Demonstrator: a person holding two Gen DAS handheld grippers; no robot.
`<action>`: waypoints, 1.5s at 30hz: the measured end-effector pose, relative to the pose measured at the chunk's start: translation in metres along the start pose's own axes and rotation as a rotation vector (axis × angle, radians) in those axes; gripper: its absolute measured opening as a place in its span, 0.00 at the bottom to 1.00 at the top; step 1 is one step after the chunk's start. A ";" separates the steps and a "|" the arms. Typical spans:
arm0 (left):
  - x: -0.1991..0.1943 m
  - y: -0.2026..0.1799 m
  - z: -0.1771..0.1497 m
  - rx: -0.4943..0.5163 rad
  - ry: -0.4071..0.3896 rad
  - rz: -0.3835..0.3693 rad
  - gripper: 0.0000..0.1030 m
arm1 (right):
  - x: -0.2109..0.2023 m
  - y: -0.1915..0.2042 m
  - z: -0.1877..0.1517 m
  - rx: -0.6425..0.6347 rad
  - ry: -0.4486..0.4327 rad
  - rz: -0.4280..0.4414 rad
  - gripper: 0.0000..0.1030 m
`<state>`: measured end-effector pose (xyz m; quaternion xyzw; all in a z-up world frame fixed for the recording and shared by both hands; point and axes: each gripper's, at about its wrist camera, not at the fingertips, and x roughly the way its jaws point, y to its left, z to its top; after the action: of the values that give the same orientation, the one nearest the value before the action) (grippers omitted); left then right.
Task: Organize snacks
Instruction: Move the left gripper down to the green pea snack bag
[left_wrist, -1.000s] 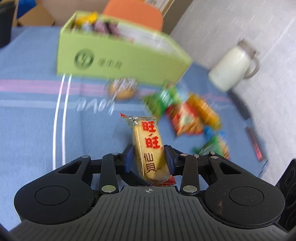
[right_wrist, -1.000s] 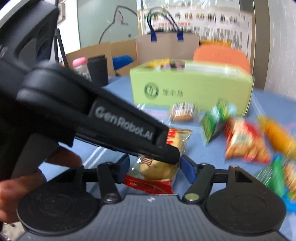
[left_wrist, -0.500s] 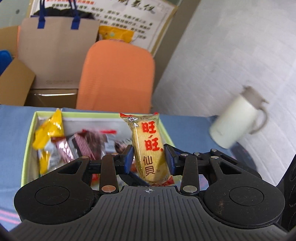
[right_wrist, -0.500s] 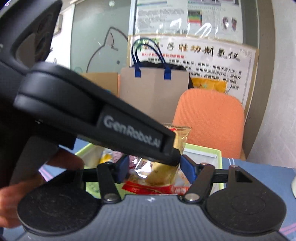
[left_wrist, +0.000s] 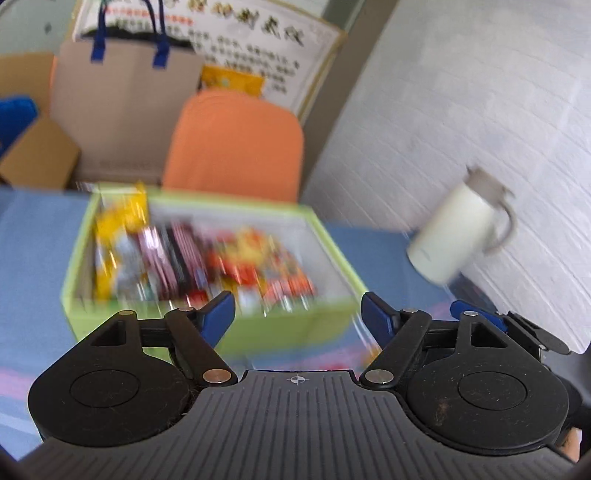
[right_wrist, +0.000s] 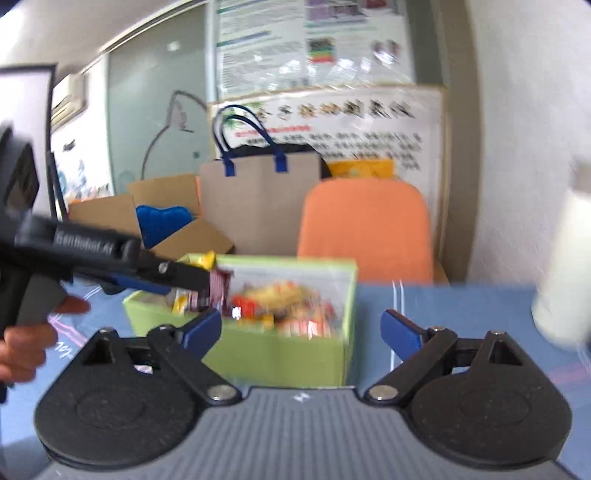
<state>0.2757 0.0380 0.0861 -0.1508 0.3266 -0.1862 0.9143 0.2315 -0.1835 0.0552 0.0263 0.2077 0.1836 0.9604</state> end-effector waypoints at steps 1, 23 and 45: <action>0.002 0.000 -0.012 -0.014 0.019 -0.008 0.59 | -0.004 0.002 -0.009 0.016 0.014 0.002 0.91; -0.092 0.104 -0.094 -0.336 -0.001 0.156 0.66 | 0.023 0.083 -0.077 0.126 0.219 0.238 0.91; -0.064 0.075 -0.098 -0.293 0.100 0.086 0.67 | 0.069 0.099 -0.082 -0.047 0.272 0.135 0.91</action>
<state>0.1836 0.1170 0.0186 -0.2589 0.4013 -0.1047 0.8723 0.2221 -0.0683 -0.0339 -0.0075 0.3295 0.2542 0.9092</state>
